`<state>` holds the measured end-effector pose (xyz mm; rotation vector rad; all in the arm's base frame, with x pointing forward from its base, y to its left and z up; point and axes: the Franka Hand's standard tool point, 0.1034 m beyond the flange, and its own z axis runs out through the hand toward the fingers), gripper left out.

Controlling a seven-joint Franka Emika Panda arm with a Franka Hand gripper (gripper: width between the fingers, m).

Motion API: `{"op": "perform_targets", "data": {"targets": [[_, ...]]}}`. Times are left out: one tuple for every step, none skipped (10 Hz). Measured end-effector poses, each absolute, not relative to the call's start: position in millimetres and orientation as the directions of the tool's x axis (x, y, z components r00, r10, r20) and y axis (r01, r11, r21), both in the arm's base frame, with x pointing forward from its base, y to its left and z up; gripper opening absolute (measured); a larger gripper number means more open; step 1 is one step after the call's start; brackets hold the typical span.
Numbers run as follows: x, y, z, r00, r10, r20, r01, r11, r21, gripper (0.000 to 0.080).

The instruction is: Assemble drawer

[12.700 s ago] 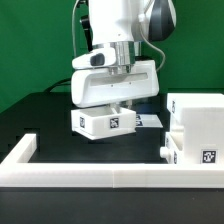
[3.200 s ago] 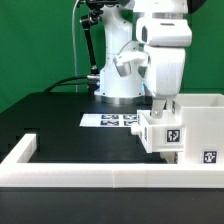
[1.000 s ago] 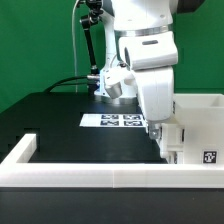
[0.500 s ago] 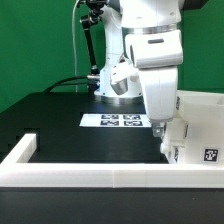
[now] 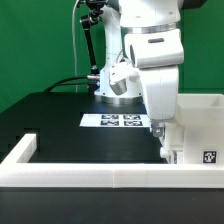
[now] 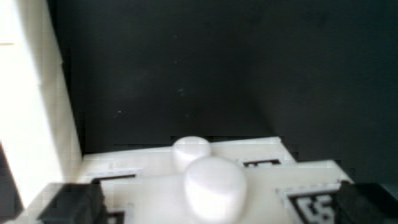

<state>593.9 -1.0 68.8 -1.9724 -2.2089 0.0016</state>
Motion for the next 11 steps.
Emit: {"op": "perform_targets", "data": {"targets": [[592, -5, 66.1, -0.103, 0.986, 0.134, 0.985, 0.119, -0.125, 0.0649], [592, 1, 66.3, -0.111, 0.984, 0.137, 0.984, 0.128, -0.124, 0.0649], [592, 10, 66.9, -0.113, 0.984, 0.14, 0.984, 0.131, -0.124, 0.0649], [594, 20, 68.8, -0.092, 0.987, 0.135, 0.986, 0.109, -0.125, 0.0649], [595, 22, 70.4, -0.055, 0.992, 0.113, 0.989, 0.069, -0.129, 0.0649], [595, 25, 71.0, -0.022, 0.995, 0.097, 0.991, 0.035, -0.132, 0.0649], [595, 35, 70.2, -0.007, 0.996, 0.093, 0.991, 0.019, -0.131, 0.0649], [596, 39, 69.6, -0.016, 0.995, 0.094, 0.991, 0.028, -0.127, 0.0649], [594, 30, 67.8, -0.017, 0.995, 0.093, 0.991, 0.029, -0.133, 0.0649], [593, 26, 65.9, -0.012, 0.996, 0.092, 0.99, 0.025, -0.136, 0.0649], [593, 28, 65.9, -0.015, 0.996, 0.093, 0.99, 0.028, -0.135, 0.0649]]}}
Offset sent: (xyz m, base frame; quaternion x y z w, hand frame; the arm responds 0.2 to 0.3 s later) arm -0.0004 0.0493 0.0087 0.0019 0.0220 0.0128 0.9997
